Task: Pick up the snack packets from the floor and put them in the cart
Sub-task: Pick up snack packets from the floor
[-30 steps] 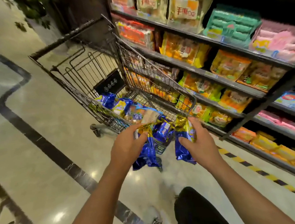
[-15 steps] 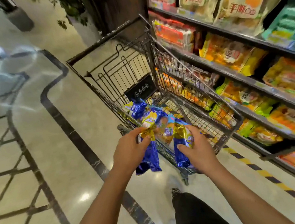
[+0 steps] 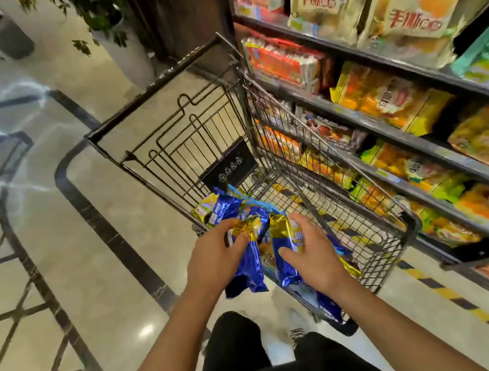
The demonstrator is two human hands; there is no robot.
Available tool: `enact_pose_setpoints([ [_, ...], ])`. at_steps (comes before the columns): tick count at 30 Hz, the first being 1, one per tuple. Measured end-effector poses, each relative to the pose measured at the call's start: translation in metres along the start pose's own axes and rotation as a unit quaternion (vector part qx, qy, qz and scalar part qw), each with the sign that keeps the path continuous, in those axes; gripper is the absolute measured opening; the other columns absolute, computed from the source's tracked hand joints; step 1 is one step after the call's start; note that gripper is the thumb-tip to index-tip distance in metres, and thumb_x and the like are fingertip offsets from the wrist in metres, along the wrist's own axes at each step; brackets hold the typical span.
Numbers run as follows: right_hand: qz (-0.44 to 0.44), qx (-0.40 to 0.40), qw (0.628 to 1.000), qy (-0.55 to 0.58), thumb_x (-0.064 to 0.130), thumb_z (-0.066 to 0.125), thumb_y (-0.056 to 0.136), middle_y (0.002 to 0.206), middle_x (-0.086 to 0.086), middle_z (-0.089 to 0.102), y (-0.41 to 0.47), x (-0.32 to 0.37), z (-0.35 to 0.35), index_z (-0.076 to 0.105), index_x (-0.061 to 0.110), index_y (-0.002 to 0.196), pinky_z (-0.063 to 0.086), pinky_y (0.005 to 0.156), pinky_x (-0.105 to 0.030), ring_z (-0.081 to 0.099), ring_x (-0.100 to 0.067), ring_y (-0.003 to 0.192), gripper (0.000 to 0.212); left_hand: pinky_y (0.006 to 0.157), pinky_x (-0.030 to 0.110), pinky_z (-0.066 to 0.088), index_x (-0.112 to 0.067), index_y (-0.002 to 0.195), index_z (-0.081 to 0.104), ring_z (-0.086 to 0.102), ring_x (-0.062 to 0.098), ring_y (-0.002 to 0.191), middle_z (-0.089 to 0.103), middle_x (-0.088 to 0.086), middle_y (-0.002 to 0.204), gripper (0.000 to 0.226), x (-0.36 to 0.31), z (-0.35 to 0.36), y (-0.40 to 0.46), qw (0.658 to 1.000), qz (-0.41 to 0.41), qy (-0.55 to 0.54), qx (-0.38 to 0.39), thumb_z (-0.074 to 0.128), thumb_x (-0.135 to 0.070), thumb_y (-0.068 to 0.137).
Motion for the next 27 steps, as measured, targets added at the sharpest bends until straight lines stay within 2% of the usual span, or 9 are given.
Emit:
enact_pose_setpoints([
  [3, 0.019, -0.033, 0.999, -0.011, 0.033, 0.070, 0.084, 0.134, 0.002, 0.045, 0.012, -0.005, 0.006, 0.033, 0.042, 0.143, 0.039, 0.085, -0.029, 0.049, -0.012, 0.094, 0.070, 0.075, 0.028, 0.045, -0.033, 0.132, 0.060, 0.064, 0.015, 0.095, 0.070, -0.006, 0.103, 0.041, 0.001, 0.002, 0.026, 0.999, 0.023, 0.003, 0.023, 0.059, -0.046, 0.093],
  [7, 0.075, -0.066, 0.995, -0.031, 0.035, 0.071, 0.086, 0.113, 0.001, 0.048, 0.021, -0.014, 0.021, 0.031, 0.045, 0.144, 0.037, 0.073, -0.026, 0.050, -0.005, 0.080, 0.071, 0.075, 0.025, 0.040, -0.031, 0.134, 0.059, 0.062, 0.013, 0.099, 0.069, -0.008, 0.110, 0.042, 0.007, 0.009, 0.067, 0.996, 0.054, -0.007, 0.076, 0.060, -0.043, 0.094],
  [9, 0.099, -0.077, 0.992, -0.029, 0.037, 0.071, 0.086, 0.114, -0.001, 0.047, 0.027, -0.016, 0.032, 0.032, 0.045, 0.143, 0.039, 0.076, -0.029, 0.051, -0.005, 0.078, 0.070, 0.074, 0.026, 0.041, -0.031, 0.134, 0.059, 0.062, 0.013, 0.094, 0.069, -0.008, 0.103, 0.042, 0.011, 0.009, 0.090, 0.993, 0.067, 0.003, 0.097, 0.060, -0.044, 0.094],
  [12, 0.132, -0.110, 0.985, -0.024, 0.037, 0.070, 0.086, 0.120, -0.002, 0.044, 0.044, -0.013, 0.044, 0.032, 0.041, 0.143, 0.039, 0.081, -0.030, 0.051, -0.014, 0.087, 0.069, 0.080, 0.029, 0.046, -0.030, 0.134, 0.060, 0.064, 0.018, 0.104, 0.070, -0.003, 0.114, 0.045, 0.014, 0.009, 0.131, 0.987, 0.099, 0.011, 0.126, 0.061, -0.046, 0.092],
  [15, 0.173, -0.159, 0.972, -0.005, 0.034, 0.071, 0.087, 0.120, -0.005, 0.047, 0.056, -0.013, 0.048, 0.033, 0.035, 0.146, 0.038, 0.081, -0.028, 0.053, -0.018, 0.093, 0.070, 0.074, 0.029, 0.046, -0.032, 0.130, 0.061, 0.065, 0.021, 0.089, 0.071, 0.000, 0.093, 0.040, 0.016, 0.015, 0.167, 0.977, 0.119, 0.021, 0.173, 0.062, -0.045, 0.092],
  [18, 0.217, -0.204, 0.955, 0.004, 0.032, 0.072, 0.085, 0.116, -0.008, 0.052, 0.063, -0.025, 0.050, 0.033, 0.037, 0.146, 0.047, 0.082, -0.036, 0.058, -0.024, 0.091, 0.073, 0.069, 0.031, 0.048, -0.037, 0.129, 0.059, 0.066, 0.023, 0.083, 0.065, -0.004, 0.080, 0.039, 0.011, 0.029, 0.195, 0.964, 0.152, 0.055, 0.211, 0.060, -0.049, 0.092],
  [20, 0.244, -0.224, 0.944, 0.009, 0.032, 0.073, 0.084, 0.113, -0.011, 0.054, 0.067, -0.034, 0.050, 0.034, 0.034, 0.146, 0.044, 0.078, -0.032, 0.058, -0.025, 0.092, 0.073, 0.071, 0.031, 0.048, -0.035, 0.132, 0.058, 0.066, 0.023, 0.093, 0.070, 0.000, 0.095, 0.041, 0.006, 0.044, 0.209, 0.955, 0.167, 0.080, 0.230, 0.060, -0.048, 0.093],
  [23, 0.277, -0.217, 0.936, -0.030, 0.033, 0.071, 0.085, 0.110, -0.016, 0.055, 0.073, -0.042, 0.056, 0.033, 0.029, 0.146, 0.035, 0.068, -0.029, 0.056, -0.023, 0.078, 0.072, 0.078, 0.039, 0.054, -0.031, 0.129, 0.060, 0.065, 0.028, 0.099, 0.071, 0.005, 0.109, 0.040, 0.006, 0.073, 0.221, 0.940, 0.191, 0.102, 0.264, 0.059, -0.049, 0.093],
  [27, 0.328, -0.189, 0.924, -0.050, 0.040, 0.067, 0.085, 0.116, -0.016, 0.053, 0.080, -0.064, 0.074, 0.031, 0.030, 0.144, 0.047, 0.074, -0.034, 0.060, -0.029, 0.083, 0.071, 0.085, 0.047, 0.055, -0.031, 0.134, 0.055, 0.063, 0.033, 0.108, 0.067, 0.009, 0.121, 0.044, 0.022, 0.107, 0.229, 0.928, 0.176, 0.146, 0.293, 0.055, -0.049, 0.093],
])
Point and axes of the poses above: each hand's wrist, its own y-axis towards the middle knuckle, its own z-axis out of the palm, x = y × z, the point moved 9 cm from there along y, towards the middle knuckle
